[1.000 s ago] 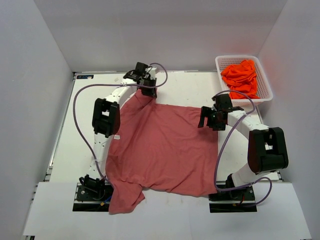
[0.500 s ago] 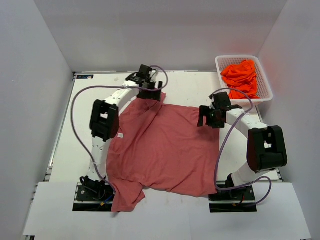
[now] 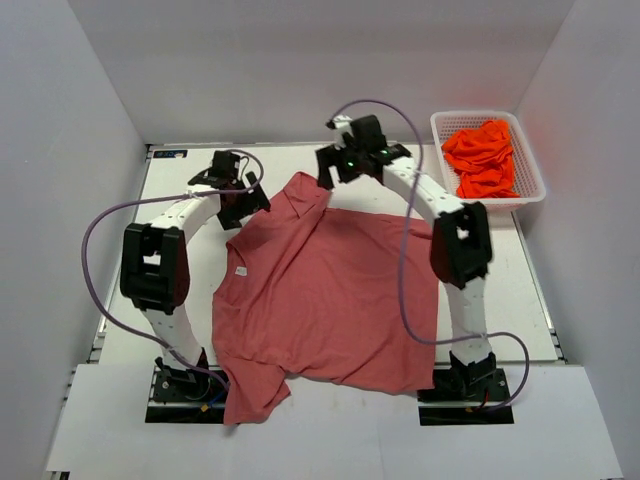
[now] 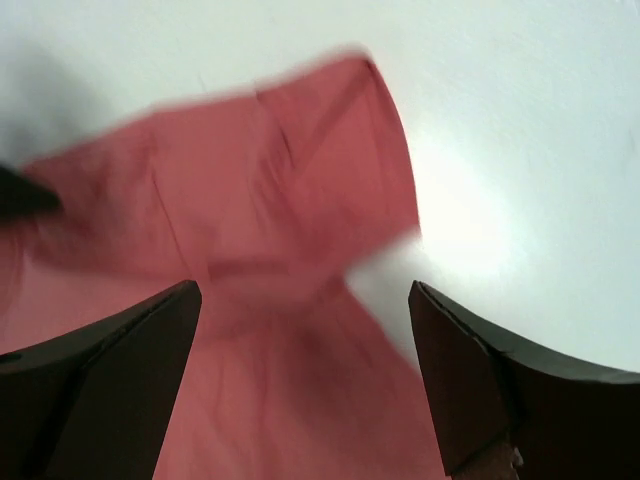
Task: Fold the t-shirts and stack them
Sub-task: Flatten out the tshirt
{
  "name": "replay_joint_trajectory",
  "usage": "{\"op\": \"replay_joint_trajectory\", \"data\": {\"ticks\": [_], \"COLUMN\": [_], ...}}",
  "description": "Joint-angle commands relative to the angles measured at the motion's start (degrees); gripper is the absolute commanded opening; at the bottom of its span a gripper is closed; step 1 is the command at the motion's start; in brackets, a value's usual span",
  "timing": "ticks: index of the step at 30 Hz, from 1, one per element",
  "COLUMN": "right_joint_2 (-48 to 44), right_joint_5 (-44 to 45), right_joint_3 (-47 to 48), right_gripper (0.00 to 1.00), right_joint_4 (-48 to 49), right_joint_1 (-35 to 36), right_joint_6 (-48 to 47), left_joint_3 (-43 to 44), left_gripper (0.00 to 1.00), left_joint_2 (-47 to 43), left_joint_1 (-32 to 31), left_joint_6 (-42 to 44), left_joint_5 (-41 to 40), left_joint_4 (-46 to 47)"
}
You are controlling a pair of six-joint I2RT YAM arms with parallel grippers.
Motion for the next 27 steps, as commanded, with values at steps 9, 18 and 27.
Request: {"op": "replay_joint_trajectory", "data": {"ticks": [9, 18, 27], "right_joint_2": [18.9, 25.5, 27.17], "right_joint_5": [1.93, 6.15, 10.46], "right_joint_3": [20.35, 24.13, 22.9], "right_gripper": [0.86, 0.76, 0.59], "right_joint_4": [8.58, 10.7, 10.17], "right_joint_1": [7.67, 9.43, 9.6], "right_joint_6": [-1.55, -0.58, -2.43], "left_joint_3": [-5.01, -6.24, -10.91], "left_gripper": [1.0, 0.97, 0.94], "left_joint_2": [2.29, 5.29, 4.59], "left_joint_1": [-0.57, -0.57, -0.57], "left_joint_6": [-3.03, -3.03, -5.32], "left_joint_5": [4.04, 3.43, 3.78], "left_joint_4": [10.18, 8.16, 7.2]}}
